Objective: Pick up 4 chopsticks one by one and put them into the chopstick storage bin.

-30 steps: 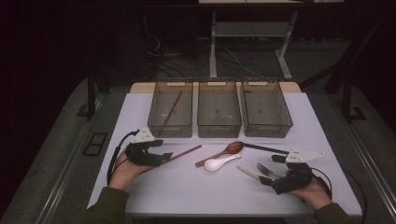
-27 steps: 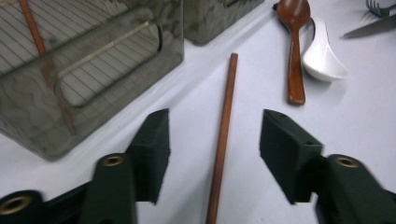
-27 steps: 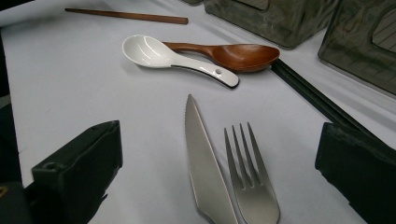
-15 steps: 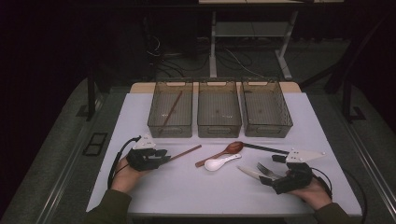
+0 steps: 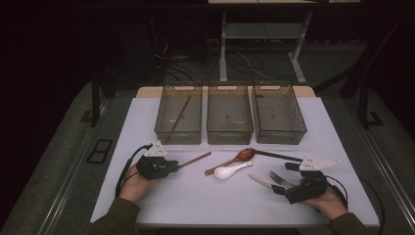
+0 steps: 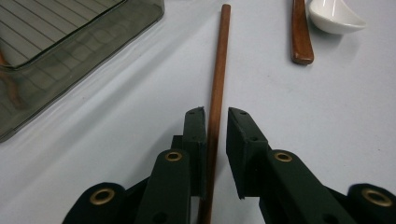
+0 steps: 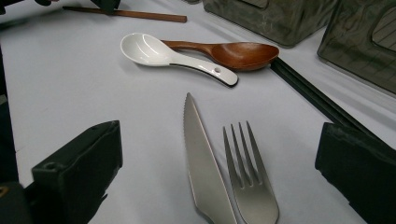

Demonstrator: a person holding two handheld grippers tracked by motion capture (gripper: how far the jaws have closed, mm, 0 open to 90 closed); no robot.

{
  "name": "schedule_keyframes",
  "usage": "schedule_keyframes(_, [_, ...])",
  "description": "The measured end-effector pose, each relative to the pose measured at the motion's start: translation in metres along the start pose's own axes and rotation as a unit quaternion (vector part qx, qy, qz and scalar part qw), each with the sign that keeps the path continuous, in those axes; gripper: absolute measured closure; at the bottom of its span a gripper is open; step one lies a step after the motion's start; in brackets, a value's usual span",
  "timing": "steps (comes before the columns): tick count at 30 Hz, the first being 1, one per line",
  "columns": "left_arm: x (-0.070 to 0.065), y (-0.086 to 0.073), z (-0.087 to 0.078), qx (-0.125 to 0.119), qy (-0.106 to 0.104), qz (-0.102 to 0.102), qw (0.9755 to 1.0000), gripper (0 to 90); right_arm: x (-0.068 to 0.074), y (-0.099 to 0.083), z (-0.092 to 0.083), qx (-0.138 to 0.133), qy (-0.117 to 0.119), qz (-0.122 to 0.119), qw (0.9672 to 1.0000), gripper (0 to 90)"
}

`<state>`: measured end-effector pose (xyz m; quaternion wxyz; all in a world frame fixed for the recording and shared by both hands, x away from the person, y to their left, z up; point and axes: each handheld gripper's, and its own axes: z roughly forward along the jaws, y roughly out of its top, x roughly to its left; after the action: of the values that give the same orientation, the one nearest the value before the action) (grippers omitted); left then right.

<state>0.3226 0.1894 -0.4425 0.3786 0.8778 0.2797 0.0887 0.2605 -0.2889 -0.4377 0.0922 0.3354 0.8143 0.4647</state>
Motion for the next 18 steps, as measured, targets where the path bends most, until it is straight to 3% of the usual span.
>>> schedule_keyframes(18, [0.0026,-0.0018,0.006,0.006,-0.004,0.004,1.0,81.4,-0.0001,-0.0001,0.0006,0.001,0.0,-0.001,1.0,0.6])
